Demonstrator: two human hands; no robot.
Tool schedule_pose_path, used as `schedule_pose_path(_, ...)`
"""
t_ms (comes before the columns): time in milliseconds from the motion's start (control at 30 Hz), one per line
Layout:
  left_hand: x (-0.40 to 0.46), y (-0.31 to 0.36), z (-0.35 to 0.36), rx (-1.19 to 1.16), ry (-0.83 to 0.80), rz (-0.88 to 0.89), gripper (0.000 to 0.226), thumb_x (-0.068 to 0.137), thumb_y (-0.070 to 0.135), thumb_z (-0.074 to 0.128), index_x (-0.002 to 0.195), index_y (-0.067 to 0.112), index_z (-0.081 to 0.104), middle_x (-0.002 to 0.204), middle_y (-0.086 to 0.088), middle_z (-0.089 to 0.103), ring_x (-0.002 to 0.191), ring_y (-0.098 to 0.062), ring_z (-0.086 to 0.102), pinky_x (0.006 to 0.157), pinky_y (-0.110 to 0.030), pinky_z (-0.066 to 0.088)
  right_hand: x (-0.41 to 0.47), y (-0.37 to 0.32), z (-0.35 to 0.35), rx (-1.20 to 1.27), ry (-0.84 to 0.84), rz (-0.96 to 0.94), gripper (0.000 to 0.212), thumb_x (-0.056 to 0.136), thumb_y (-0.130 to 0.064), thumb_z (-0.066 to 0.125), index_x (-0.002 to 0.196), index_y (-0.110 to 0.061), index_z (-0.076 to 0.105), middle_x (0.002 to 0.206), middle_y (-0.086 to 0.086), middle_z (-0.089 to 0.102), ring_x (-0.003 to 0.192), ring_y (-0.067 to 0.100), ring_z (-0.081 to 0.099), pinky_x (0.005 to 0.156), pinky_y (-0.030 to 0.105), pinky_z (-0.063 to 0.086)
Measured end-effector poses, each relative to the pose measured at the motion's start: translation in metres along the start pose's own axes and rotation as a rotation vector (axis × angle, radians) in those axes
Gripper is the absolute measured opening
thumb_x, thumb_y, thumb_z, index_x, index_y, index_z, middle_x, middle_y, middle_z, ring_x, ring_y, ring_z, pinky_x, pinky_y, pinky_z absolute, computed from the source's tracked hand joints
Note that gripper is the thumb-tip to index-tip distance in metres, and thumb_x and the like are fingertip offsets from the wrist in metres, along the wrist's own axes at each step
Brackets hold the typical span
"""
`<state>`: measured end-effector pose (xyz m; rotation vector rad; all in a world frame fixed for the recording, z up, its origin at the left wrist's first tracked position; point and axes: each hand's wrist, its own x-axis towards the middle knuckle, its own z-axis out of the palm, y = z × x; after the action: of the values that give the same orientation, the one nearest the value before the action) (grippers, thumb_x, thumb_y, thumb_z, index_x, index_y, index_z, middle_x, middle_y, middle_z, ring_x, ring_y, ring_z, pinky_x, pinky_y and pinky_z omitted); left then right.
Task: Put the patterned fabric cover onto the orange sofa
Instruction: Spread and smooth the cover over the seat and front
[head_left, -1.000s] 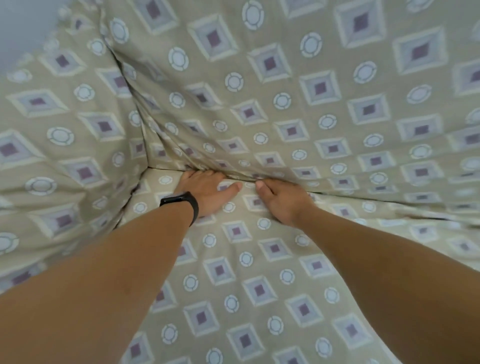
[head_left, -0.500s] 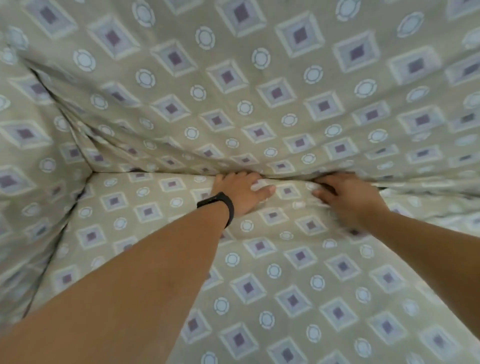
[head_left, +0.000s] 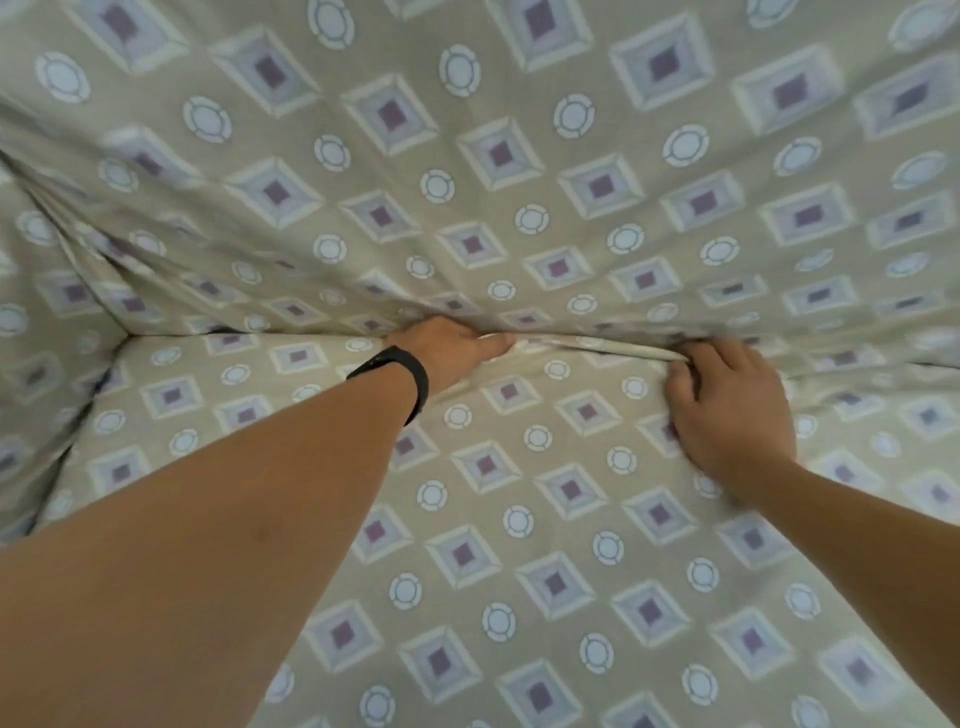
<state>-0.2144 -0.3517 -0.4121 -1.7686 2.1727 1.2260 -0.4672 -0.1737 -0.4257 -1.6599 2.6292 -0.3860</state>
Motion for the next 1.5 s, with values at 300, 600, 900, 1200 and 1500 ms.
schedule_pose_path(300,-0.008,0.002,0.018,0.605,0.237,0.170,0.071,0.095,0.068,0.008,0.122,0.036,0.065,0.121,0.004,0.070,0.116,-0.024,0.060,0.101,-0.043,0.036,0.009,0.002,0.007,0.027,-0.063,-0.008,0.047,0.096,-0.042,0.029,0.109,-0.016,0.066,0.111,0.007,0.067,0.108,0.028,0.055,0.106,0.041,0.036)
schedule_pose_path(600,-0.047,0.149,0.150,0.568,0.046,0.617,0.075,0.094,0.065,0.030,0.159,0.032,0.014,0.166,0.007,0.018,0.152,-0.018,0.014,0.125,-0.040,0.006,-0.055,0.157,-0.052,-0.050,-0.224,0.110,0.059,0.101,-0.053,0.019,0.156,-0.035,0.029,0.164,-0.009,0.026,0.151,0.017,0.019,0.124,0.039,0.016)
schedule_pose_path(900,-0.024,0.234,0.218,0.552,0.076,0.802,0.064,0.094,0.063,0.030,0.150,0.032,0.036,0.152,0.005,0.045,0.136,-0.020,0.044,0.112,-0.041,0.037,0.005,0.249,-0.044,-0.110,0.005,0.248,0.050,0.099,-0.047,0.027,0.127,-0.024,0.062,0.130,0.005,0.063,0.123,0.027,0.051,0.113,0.044,0.032)
schedule_pose_path(1200,-0.006,0.277,0.254,0.449,0.197,0.680,0.049,0.097,0.063,0.031,0.119,0.033,0.062,0.110,0.004,0.072,0.102,-0.023,0.065,0.077,-0.034,0.045,0.027,0.293,-0.057,-0.010,-0.022,0.163,0.049,0.094,-0.046,0.032,0.105,-0.025,0.075,0.108,0.004,0.072,0.104,0.029,0.059,0.097,0.040,0.039)
schedule_pose_path(1500,0.002,0.268,0.260,0.441,0.175,0.807,0.058,0.093,0.061,0.029,0.147,0.044,0.041,0.139,0.015,0.060,0.125,-0.013,0.057,0.098,-0.036,0.050,-0.015,0.384,-0.083,-0.062,0.105,0.508,0.047,0.095,-0.045,0.030,0.131,-0.027,0.053,0.136,0.007,0.052,0.121,0.035,0.047,0.099,0.049,0.040)
